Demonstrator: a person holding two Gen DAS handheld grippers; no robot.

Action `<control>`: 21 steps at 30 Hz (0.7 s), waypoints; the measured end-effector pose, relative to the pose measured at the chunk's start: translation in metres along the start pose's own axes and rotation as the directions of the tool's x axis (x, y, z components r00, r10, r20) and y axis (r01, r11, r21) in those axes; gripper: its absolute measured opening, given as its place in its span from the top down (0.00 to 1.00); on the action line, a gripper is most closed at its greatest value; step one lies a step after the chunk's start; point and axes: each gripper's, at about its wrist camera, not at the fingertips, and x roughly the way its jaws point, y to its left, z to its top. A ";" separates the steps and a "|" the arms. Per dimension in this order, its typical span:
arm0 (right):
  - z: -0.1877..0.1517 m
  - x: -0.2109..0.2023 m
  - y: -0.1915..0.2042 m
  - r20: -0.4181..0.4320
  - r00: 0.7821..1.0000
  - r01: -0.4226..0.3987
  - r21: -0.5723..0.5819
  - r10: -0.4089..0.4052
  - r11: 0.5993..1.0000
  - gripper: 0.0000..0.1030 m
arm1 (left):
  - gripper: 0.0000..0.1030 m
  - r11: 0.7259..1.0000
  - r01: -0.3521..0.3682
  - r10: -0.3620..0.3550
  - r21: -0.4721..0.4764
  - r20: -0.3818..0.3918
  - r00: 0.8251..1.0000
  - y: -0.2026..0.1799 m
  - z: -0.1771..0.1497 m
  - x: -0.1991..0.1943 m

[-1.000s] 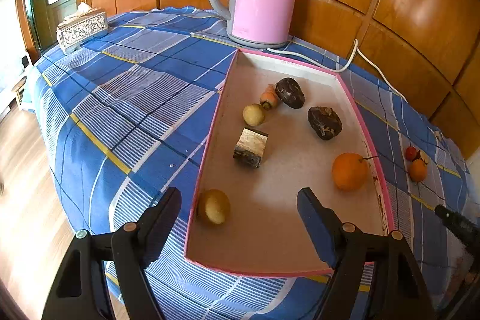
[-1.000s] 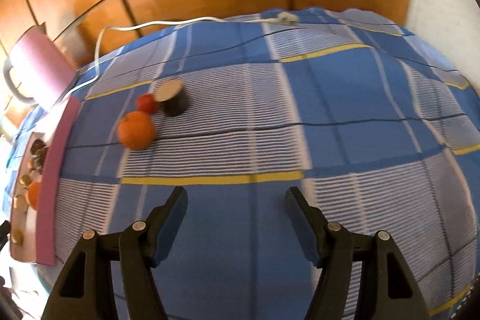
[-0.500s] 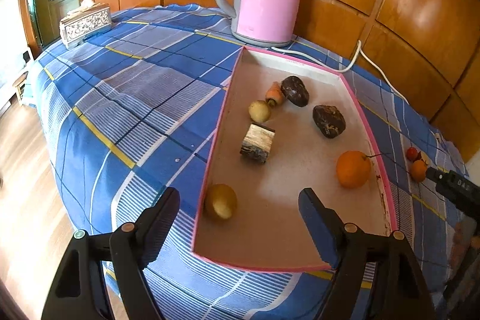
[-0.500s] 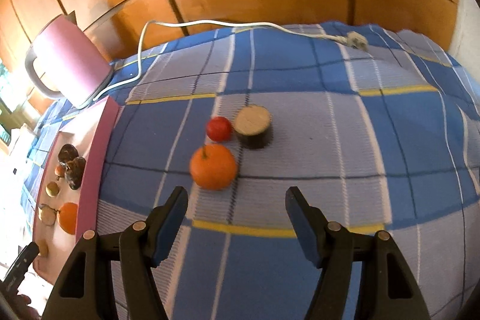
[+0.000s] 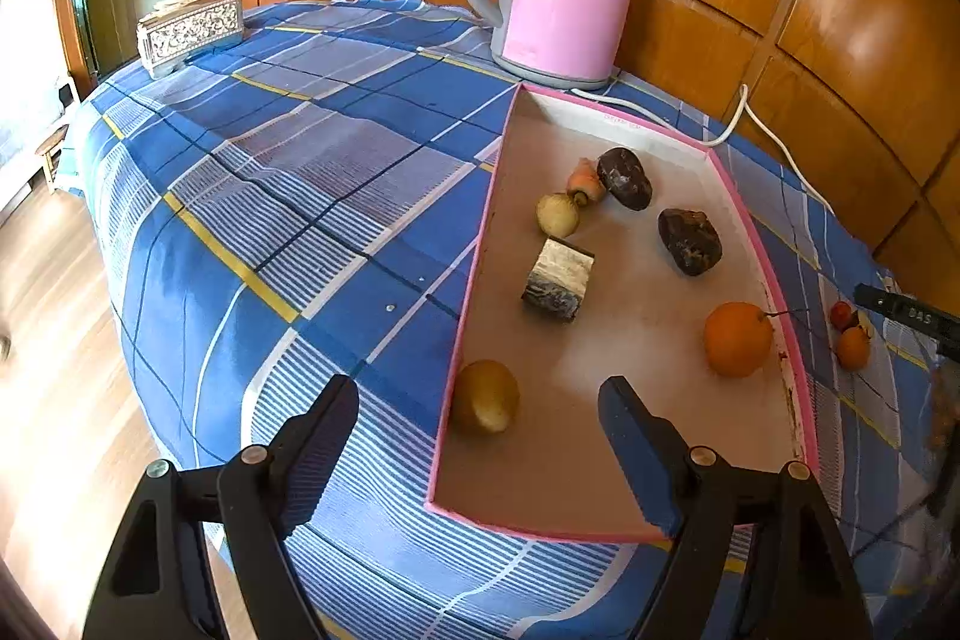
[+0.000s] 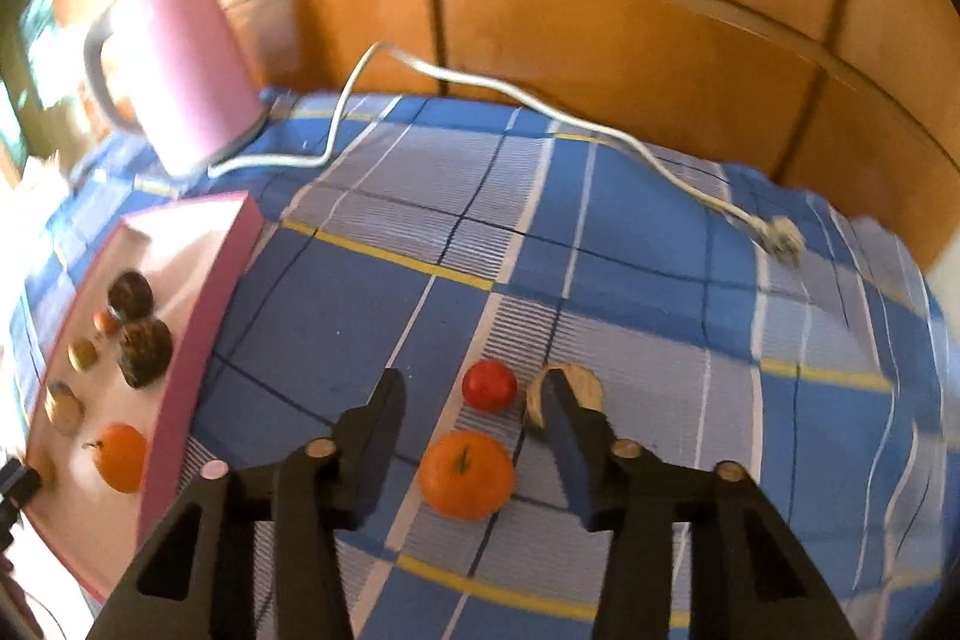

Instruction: Organize fruits

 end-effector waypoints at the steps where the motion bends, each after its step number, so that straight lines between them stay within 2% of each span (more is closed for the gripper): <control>1: 0.003 0.005 0.002 -0.017 1.000 -0.001 -0.030 0.000 1.000 0.57 | 0.20 1.000 -0.002 0.002 -0.004 -0.001 1.000 0.001 0.000 0.000; 7: 0.012 0.042 0.014 -0.146 0.988 0.017 -0.232 -0.052 0.973 0.58 | 0.20 1.000 -0.012 0.012 -0.015 -0.011 1.000 0.006 -0.001 0.003; 12: 0.010 0.065 0.027 -0.208 0.970 0.038 -0.374 -0.123 0.927 0.69 | 0.20 1.000 -0.015 0.015 -0.020 -0.018 1.000 0.007 -0.002 0.003; 13: 0.009 0.066 0.030 -0.198 0.971 0.042 -0.399 -0.131 0.916 0.76 | 0.20 1.000 -0.016 0.015 -0.022 -0.020 1.000 0.007 -0.002 0.003; 14: 0.009 0.065 0.032 -0.191 0.972 0.046 -0.415 -0.136 0.909 0.77 | 0.20 1.000 -0.015 0.015 -0.023 -0.023 1.000 0.007 -0.002 0.004; 18: 0.007 0.063 0.030 -0.170 0.975 0.064 -0.399 -0.143 0.915 0.77 | 0.20 1.000 -0.016 0.015 -0.020 -0.018 1.000 0.006 -0.002 0.002; 21: 0.007 0.051 0.026 -0.119 0.986 0.069 -0.334 -0.114 0.940 0.77 | 0.20 1.000 -0.013 0.013 -0.019 -0.017 1.000 0.005 -0.003 0.001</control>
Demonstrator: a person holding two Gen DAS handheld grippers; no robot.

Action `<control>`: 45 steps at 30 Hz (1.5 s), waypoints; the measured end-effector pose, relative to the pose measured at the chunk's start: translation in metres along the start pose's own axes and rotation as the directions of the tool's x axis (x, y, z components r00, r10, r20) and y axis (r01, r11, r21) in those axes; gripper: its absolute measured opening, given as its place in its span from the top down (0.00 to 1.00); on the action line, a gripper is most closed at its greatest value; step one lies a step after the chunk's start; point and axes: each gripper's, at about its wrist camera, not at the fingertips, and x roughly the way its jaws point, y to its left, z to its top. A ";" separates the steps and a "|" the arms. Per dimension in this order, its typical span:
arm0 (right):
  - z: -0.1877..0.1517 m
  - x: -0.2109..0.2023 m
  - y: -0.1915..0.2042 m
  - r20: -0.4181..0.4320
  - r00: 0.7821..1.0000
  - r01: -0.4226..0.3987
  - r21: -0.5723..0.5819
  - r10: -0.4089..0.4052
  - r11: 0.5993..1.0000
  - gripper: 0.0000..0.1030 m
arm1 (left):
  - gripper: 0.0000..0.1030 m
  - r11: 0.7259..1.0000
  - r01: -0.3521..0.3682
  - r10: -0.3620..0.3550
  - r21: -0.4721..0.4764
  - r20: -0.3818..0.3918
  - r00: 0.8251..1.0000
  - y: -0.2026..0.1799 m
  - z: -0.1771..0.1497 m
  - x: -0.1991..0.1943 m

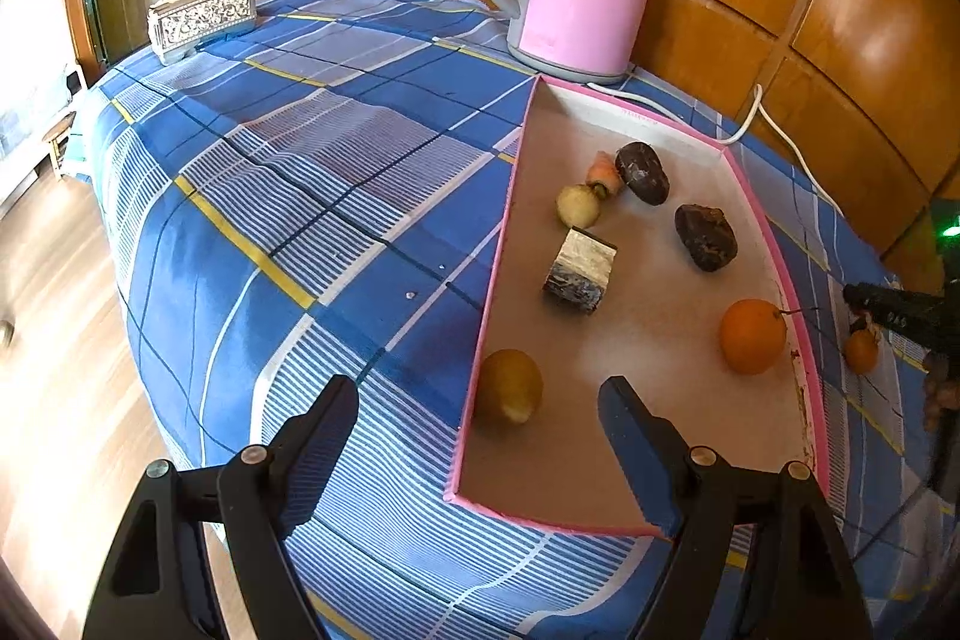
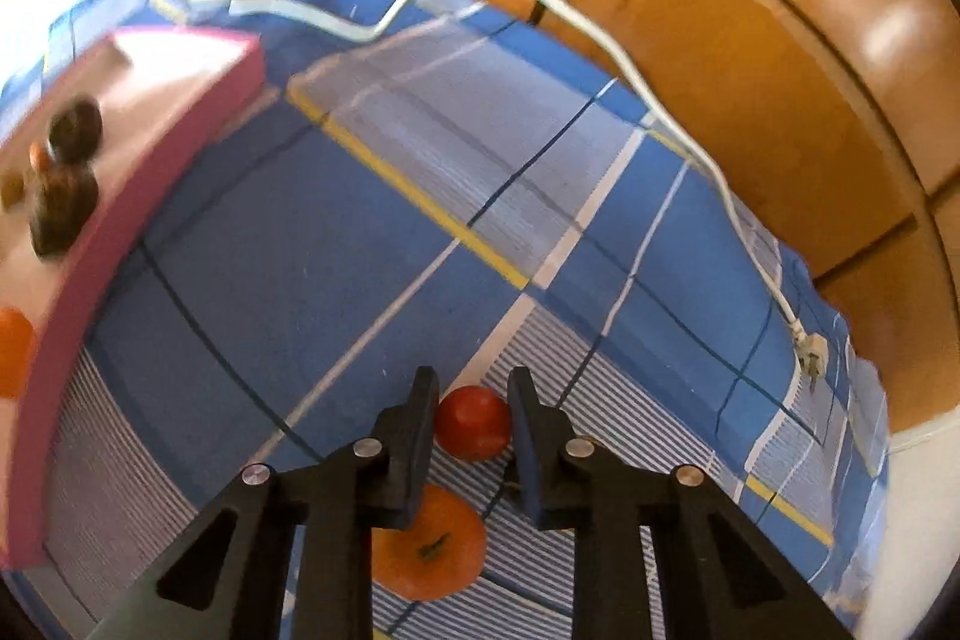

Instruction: Organize fruits

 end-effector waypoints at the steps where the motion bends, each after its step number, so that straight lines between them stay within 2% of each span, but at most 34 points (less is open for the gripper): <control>1: -0.001 -0.008 -0.002 0.030 1.000 -0.008 0.029 0.007 1.000 0.77 | 0.20 1.000 0.001 -0.001 0.001 0.001 1.000 -0.001 0.000 -0.001; 7: -0.003 -0.046 0.003 0.145 0.988 -0.060 0.085 0.047 0.995 0.77 | 0.20 1.000 0.009 -0.009 0.007 0.012 1.000 -0.003 -0.001 -0.006; 15: -0.009 -0.084 0.046 0.233 0.948 -0.241 0.077 0.218 0.967 0.77 | 0.20 1.000 0.015 -0.015 0.003 0.032 0.999 -0.003 0.000 -0.013; 22: -0.018 -0.094 0.099 0.230 0.901 -0.383 0.022 0.369 0.923 0.77 | 0.20 1.000 0.022 -0.022 0.003 0.046 0.999 -0.004 0.000 -0.018; 28: -0.019 -0.095 0.132 0.208 0.879 -0.436 -0.018 0.430 0.900 0.77 | 0.19 1.000 0.017 -0.016 -0.012 0.056 0.998 -0.001 0.001 -0.022; 32: -0.016 -0.093 0.147 0.200 0.873 -0.448 -0.033 0.445 0.893 0.77 | 0.19 0.999 0.008 -0.006 -0.031 0.063 0.998 0.003 0.002 -0.024; 45: 0.003 -0.088 0.173 0.204 0.883 -0.423 -0.050 0.423 0.905 0.77 | 0.18 0.995 -0.036 0.043 -0.091 0.070 0.997 0.021 0.000 -0.028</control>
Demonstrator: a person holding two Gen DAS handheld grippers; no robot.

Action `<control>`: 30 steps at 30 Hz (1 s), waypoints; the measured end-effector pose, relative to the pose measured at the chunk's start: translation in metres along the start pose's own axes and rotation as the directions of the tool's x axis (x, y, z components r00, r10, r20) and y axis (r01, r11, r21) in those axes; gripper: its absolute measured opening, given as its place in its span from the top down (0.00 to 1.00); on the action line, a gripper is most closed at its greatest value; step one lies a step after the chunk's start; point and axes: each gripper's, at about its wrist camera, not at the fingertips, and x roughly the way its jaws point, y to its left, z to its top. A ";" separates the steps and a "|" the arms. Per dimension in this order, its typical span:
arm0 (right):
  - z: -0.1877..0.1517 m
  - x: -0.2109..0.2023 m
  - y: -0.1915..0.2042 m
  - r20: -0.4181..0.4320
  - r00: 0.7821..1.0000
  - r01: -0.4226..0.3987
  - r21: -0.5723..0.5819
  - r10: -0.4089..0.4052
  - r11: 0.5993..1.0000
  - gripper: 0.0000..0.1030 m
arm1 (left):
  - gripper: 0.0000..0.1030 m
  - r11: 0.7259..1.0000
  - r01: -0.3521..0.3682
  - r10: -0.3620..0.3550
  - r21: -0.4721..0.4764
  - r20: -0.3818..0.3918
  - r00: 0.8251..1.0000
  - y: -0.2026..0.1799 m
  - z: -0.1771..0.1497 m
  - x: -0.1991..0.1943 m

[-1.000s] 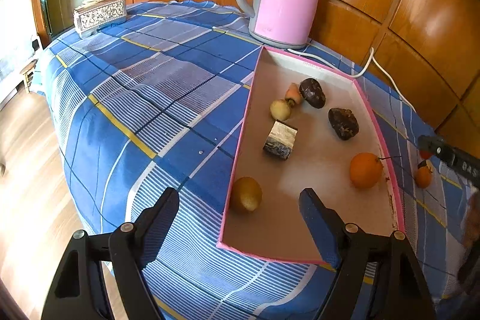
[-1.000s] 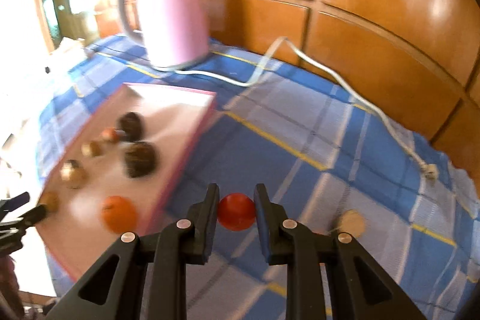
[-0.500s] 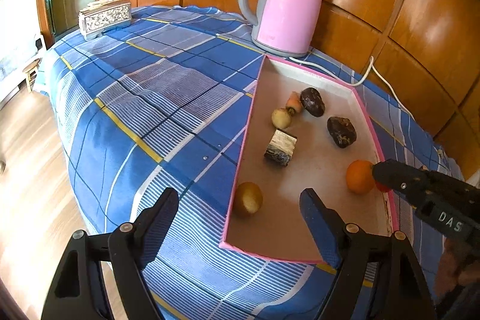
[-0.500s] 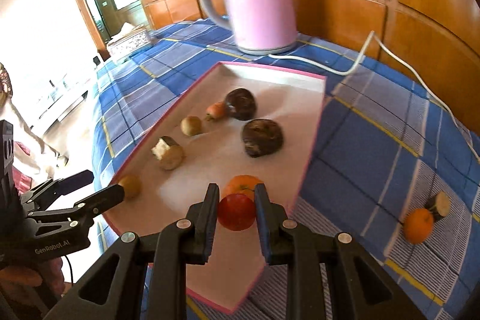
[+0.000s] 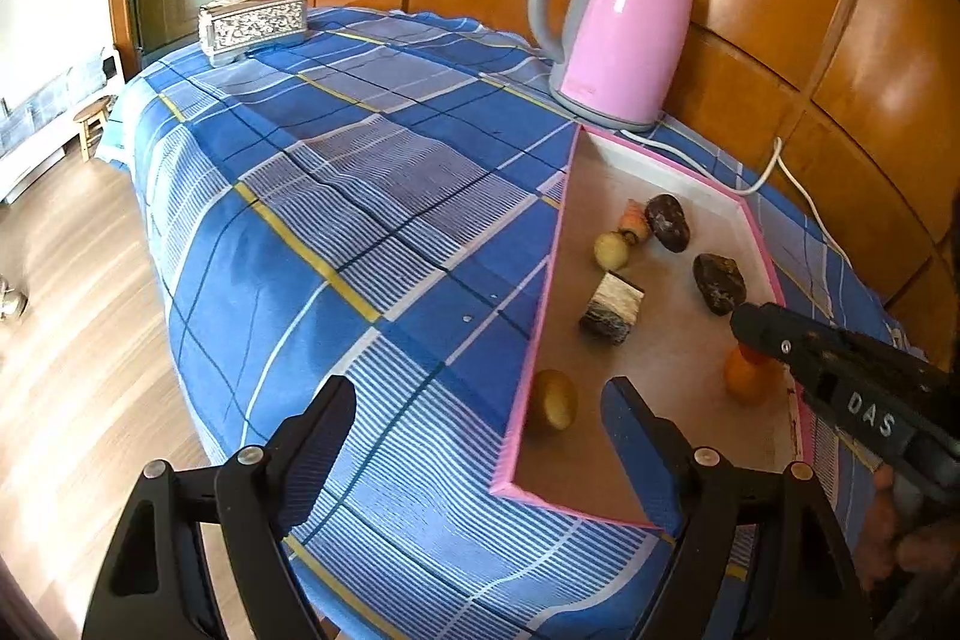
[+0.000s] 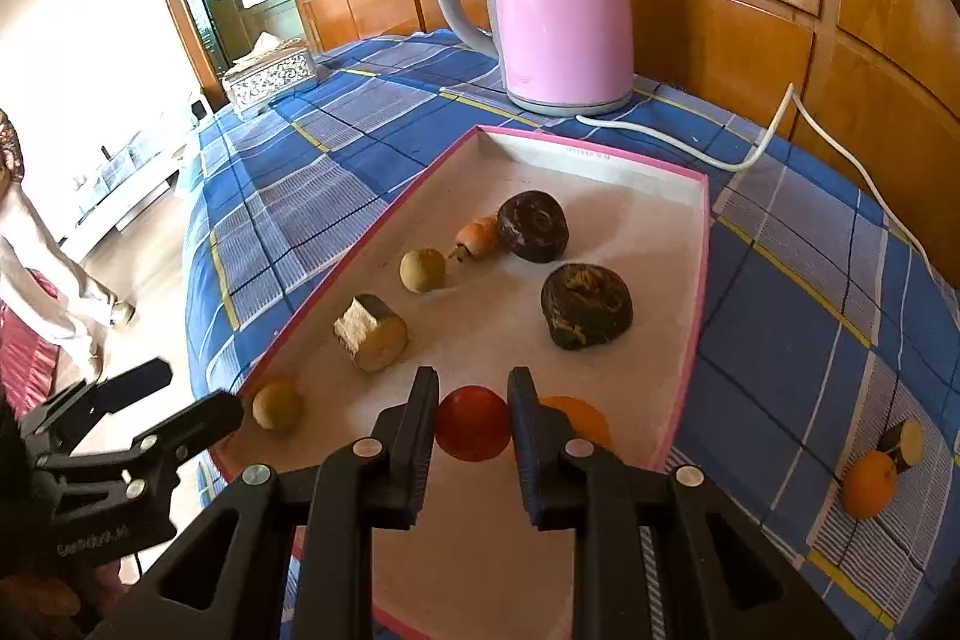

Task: Organize fruits
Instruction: 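Grasp the red fruit, carry it into the tray and open the right gripper, then reach the left gripper to the orange on the bed and grasp it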

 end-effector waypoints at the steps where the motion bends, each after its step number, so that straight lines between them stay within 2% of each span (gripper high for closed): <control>1: 0.002 0.001 0.000 0.003 1.000 0.004 0.003 -0.004 1.000 0.77 | 0.17 1.000 -0.004 0.004 -0.007 0.002 1.000 0.002 0.000 0.000; 8: 0.015 0.012 0.001 0.015 0.999 0.050 0.026 -0.051 0.998 0.76 | 0.16 0.998 -0.033 0.034 -0.046 0.008 0.999 0.012 0.001 0.000; 12: 0.018 0.026 0.002 -0.012 0.998 0.064 0.038 -0.063 0.997 0.76 | 0.16 0.998 -0.036 0.037 -0.048 0.013 0.999 0.013 0.001 -0.001; 14: 0.017 0.029 0.001 -0.025 0.998 0.062 0.048 -0.061 0.997 0.74 | 0.16 0.998 -0.038 0.038 -0.047 0.014 0.999 0.013 0.001 -0.001; 16: 0.015 0.029 0.001 -0.021 0.998 0.065 0.053 -0.064 0.996 0.68 | 0.16 0.998 -0.037 0.037 -0.050 0.013 0.999 0.013 0.001 -0.001; 23: 0.007 0.007 -0.006 0.026 0.996 0.077 0.100 -0.080 0.992 0.67 | 0.16 0.999 -0.031 0.031 -0.041 0.018 0.999 0.010 0.000 -0.003; 30: -0.009 -0.025 -0.021 0.084 0.985 0.135 0.154 -0.149 0.979 0.65 | 0.16 1.000 -0.017 0.018 -0.020 0.020 1.000 0.004 -0.001 -0.005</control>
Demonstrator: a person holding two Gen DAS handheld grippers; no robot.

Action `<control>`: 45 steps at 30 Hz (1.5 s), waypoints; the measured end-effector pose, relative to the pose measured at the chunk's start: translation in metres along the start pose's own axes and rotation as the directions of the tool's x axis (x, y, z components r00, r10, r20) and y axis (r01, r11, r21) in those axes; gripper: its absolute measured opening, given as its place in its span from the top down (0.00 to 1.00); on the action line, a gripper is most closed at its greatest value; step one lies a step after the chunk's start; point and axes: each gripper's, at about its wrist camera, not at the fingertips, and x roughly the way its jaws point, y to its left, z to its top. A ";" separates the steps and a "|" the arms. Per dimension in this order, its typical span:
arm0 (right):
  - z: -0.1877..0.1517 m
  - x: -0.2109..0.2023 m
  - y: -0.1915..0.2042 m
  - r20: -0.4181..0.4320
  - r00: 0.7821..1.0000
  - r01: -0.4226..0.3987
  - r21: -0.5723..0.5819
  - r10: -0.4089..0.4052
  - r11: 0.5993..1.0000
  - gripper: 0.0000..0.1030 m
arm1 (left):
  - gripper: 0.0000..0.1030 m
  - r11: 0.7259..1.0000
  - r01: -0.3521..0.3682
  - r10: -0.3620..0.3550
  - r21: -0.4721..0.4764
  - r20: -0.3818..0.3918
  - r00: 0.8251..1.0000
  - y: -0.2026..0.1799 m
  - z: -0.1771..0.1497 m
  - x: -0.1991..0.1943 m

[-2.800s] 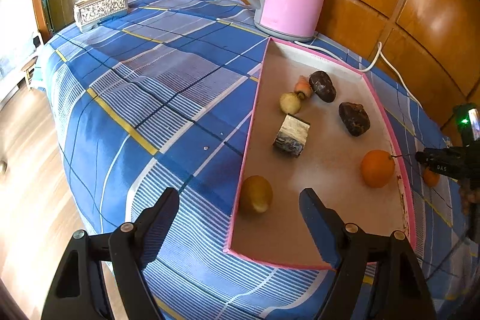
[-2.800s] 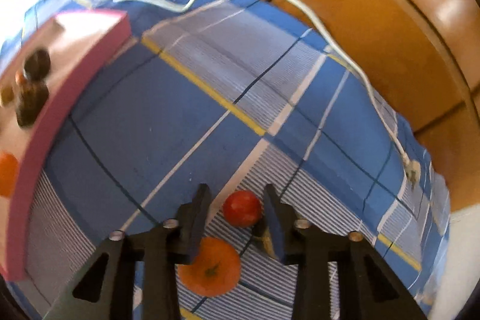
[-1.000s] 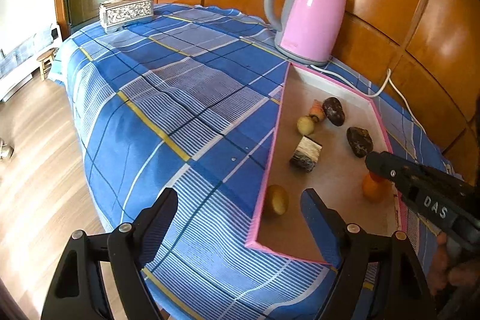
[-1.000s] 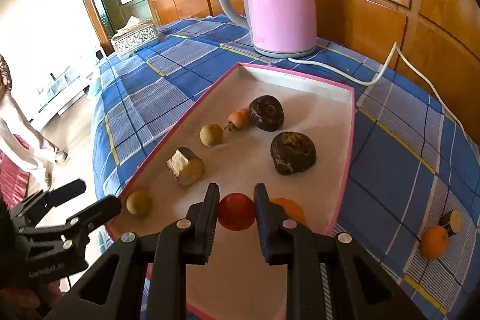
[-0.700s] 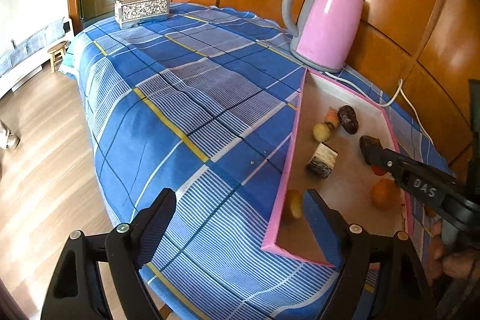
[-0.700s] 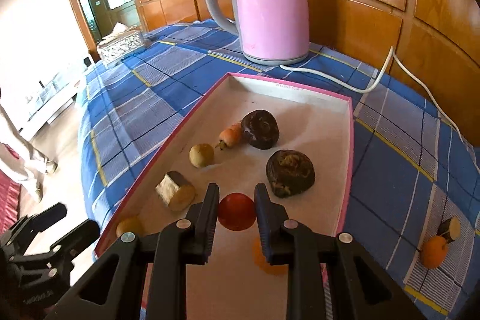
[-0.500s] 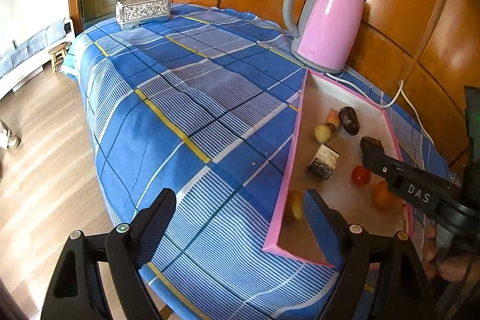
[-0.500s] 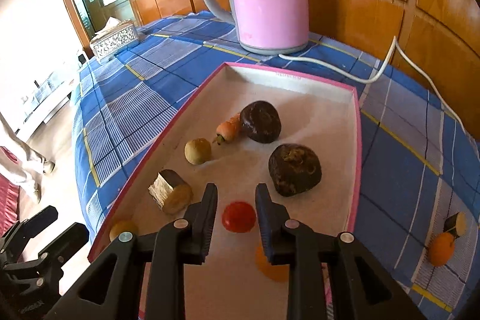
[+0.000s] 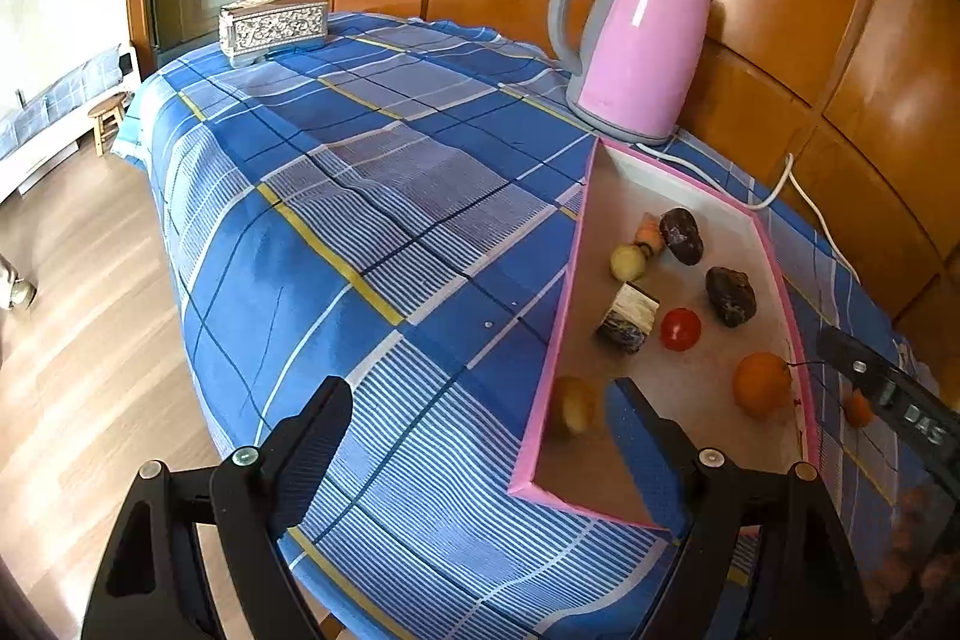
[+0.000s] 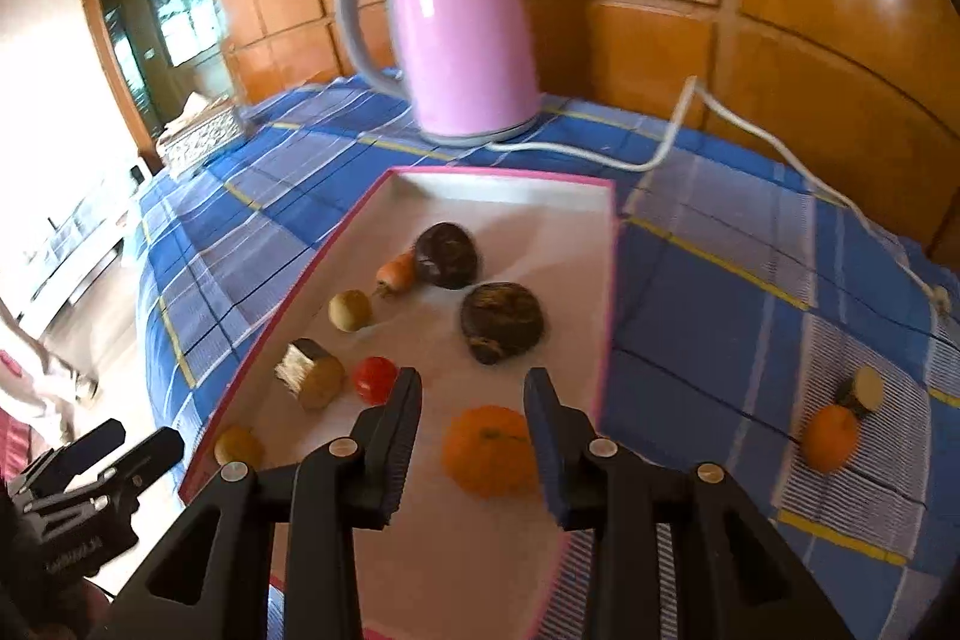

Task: Organize fruits
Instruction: 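Reach the left gripper to the orange on the bed and grasp it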

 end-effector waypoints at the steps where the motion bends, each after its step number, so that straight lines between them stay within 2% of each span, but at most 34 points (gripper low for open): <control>1: -0.002 -0.005 -0.005 0.011 1.000 0.015 0.011 -0.015 1.000 0.65 | 0.16 1.000 0.003 -0.003 0.006 0.000 1.000 -0.001 0.000 0.000; 5: -0.015 -0.026 -0.032 0.047 0.995 0.082 0.071 -0.085 0.994 0.63 | 0.16 0.999 0.013 -0.013 0.030 -0.001 1.000 -0.008 -0.003 -0.002; 10: -0.035 -0.042 -0.078 0.039 0.982 0.173 0.194 -0.183 0.966 0.62 | 0.16 0.998 0.025 -0.025 0.060 -0.003 1.000 -0.016 -0.005 -0.003; 18: -0.067 -0.067 -0.146 0.011 0.933 0.333 0.345 -0.358 0.878 0.62 | 0.16 0.990 0.049 -0.049 0.133 -0.002 0.999 -0.036 -0.008 -0.006; 24: -0.096 -0.090 -0.198 -0.039 0.880 0.441 0.440 -0.474 0.783 0.62 | 0.16 0.979 0.070 -0.072 0.190 -0.001 0.997 -0.054 -0.009 -0.008; 31: -0.140 -0.113 -0.252 -0.135 0.811 0.537 0.556 -0.569 0.634 0.62 | 0.16 0.961 0.090 -0.089 0.263 -0.017 0.996 -0.078 -0.015 -0.009; 38: -0.167 -0.128 -0.278 -0.191 0.761 0.585 0.616 -0.621 0.527 0.62 | 0.16 0.941 0.117 -0.112 0.319 -0.033 0.993 -0.100 -0.019 -0.009; 45: -0.180 -0.134 -0.294 -0.233 0.710 0.629 0.634 -0.664 0.450 0.62 | 0.16 0.915 0.170 -0.162 0.366 -0.052 0.985 -0.124 -0.018 -0.009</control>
